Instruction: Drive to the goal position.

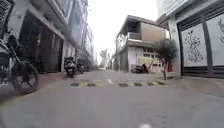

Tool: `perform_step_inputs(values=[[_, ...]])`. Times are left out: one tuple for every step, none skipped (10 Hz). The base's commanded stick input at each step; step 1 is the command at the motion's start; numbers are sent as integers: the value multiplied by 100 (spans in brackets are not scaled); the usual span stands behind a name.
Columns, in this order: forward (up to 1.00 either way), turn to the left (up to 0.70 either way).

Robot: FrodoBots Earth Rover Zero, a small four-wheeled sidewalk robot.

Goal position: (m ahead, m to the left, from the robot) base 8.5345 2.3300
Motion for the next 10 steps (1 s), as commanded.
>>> perform_step_inputs(values=[[100, 0], [100, 0], [100, 0], [100, 0], [100, 0], [100, 0], [100, 0], [100, 0], [100, 0], [100, 0]])
